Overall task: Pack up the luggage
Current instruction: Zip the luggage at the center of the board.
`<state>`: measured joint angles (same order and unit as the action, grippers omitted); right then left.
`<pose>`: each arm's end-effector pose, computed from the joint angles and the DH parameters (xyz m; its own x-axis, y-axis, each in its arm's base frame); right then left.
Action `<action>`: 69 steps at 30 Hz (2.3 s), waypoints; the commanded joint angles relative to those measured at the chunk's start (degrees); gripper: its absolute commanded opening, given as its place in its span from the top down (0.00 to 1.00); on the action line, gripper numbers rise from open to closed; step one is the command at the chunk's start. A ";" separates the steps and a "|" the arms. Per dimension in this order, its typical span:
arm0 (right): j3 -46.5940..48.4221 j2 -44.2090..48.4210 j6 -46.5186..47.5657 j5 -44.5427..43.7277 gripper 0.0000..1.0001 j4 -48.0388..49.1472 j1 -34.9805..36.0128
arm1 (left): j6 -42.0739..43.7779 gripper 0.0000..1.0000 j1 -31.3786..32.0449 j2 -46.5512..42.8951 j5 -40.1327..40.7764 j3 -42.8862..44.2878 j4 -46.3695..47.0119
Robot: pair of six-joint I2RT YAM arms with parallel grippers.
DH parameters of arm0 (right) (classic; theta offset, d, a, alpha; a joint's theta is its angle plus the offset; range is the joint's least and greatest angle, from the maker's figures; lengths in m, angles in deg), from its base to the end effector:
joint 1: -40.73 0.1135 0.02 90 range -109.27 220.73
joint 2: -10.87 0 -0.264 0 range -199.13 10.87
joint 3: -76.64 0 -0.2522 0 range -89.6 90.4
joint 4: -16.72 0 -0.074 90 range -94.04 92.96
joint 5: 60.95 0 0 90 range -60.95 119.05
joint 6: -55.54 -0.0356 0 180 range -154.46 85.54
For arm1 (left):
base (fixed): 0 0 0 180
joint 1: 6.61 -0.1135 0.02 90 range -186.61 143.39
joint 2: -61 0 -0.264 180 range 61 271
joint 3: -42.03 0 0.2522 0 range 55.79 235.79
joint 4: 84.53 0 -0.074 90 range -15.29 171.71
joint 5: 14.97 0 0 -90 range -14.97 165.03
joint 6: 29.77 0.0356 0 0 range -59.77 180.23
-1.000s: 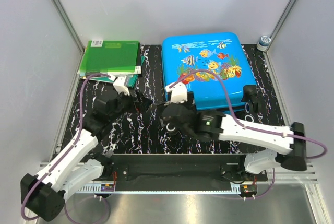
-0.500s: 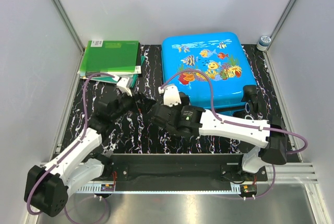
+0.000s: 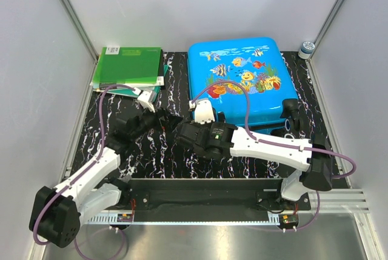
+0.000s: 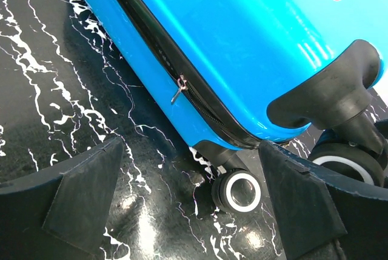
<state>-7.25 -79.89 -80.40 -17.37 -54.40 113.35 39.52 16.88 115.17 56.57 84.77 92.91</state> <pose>0.1187 0.2930 0.3111 -0.5984 -0.2533 -0.7601 -0.2000 0.9659 -0.1645 0.1947 -0.0969 0.2515 -0.4407 -0.1742 -0.8806 0.5388 0.7332 -0.4148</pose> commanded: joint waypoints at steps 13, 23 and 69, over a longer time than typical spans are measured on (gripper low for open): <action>-6.58 5.59 4.18 0.80 0.71 8.76 -4.76 | 3.66 0.01 -0.46 2.78 -5.97 -3.57 13.31; -12.64 18.50 4.45 1.41 1.00 8.85 -7.84 | 3.39 0.12 -0.37 10.16 -14.76 -5.94 26.14; -20.82 31.79 4.01 4.93 1.00 9.81 -9.34 | 5.41 0.39 17.82 39.70 4.84 0.56 54.89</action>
<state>-30.29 -51.98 -73.05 -6.17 -46.62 105.04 42.97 33.16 154.45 61.31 83.41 141.74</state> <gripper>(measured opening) 0.570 0.605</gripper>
